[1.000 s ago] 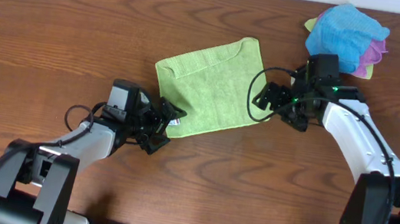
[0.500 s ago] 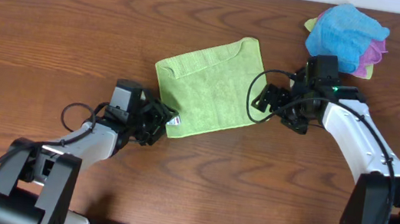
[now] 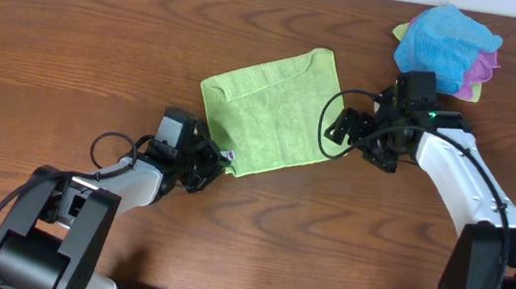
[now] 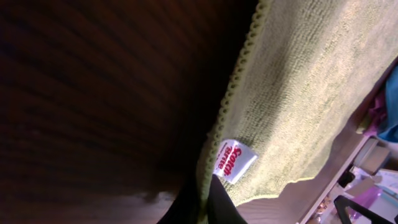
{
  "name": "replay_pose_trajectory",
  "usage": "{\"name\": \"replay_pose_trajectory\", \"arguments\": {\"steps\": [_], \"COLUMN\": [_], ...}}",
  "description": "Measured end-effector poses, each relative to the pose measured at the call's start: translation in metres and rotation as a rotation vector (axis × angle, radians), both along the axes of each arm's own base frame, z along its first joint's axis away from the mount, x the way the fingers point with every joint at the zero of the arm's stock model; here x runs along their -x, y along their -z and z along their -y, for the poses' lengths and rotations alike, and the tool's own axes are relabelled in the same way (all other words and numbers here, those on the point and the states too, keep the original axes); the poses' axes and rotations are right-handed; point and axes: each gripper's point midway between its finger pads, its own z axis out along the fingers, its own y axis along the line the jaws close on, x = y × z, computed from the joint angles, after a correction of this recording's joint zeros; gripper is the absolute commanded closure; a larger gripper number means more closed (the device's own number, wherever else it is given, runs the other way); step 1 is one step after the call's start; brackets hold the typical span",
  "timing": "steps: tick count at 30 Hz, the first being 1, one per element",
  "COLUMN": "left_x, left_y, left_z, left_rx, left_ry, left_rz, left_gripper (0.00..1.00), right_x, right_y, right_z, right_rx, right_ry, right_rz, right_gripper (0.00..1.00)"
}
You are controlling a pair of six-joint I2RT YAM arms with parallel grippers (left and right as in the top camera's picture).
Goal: Fold the cloth
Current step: 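Move the left gripper to the green cloth's labeled bottom left corner and grasp, then lift both held corners and fold them toward the far edge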
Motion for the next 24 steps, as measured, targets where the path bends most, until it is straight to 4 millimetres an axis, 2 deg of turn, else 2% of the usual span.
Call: {"name": "replay_pose_trajectory", "arguments": {"steps": [8,10,19,22,24], "left_x": [0.0,0.0,-0.003,-0.002,-0.002], "left_y": [0.0,0.0,-0.001,-0.001,-0.001], "left_z": [0.0,-0.001,-0.012,-0.011,-0.012], "left_rx": [-0.004,0.002,0.029,0.034,0.037], "left_ry": [0.014,0.018,0.019,0.026,0.026], "left_rz": [0.01,0.01,0.01,0.009,0.007], "left_gripper": [0.94,0.94,0.94,0.94,0.94], "right_x": [-0.016,-0.019,-0.006,-0.007,-0.014], "right_y": [0.005,0.008,0.04,0.05,0.049], "right_z": [0.0,0.0,0.002,0.001,0.0], "right_rx": [0.004,0.002,-0.002,-0.008,-0.017], "right_ry": [-0.004,-0.005,0.015,0.024,0.031], "right_rz": [0.097,0.118,0.103,0.097,0.119], "right_gripper": [0.01,0.03,0.14,0.15,0.15]}}
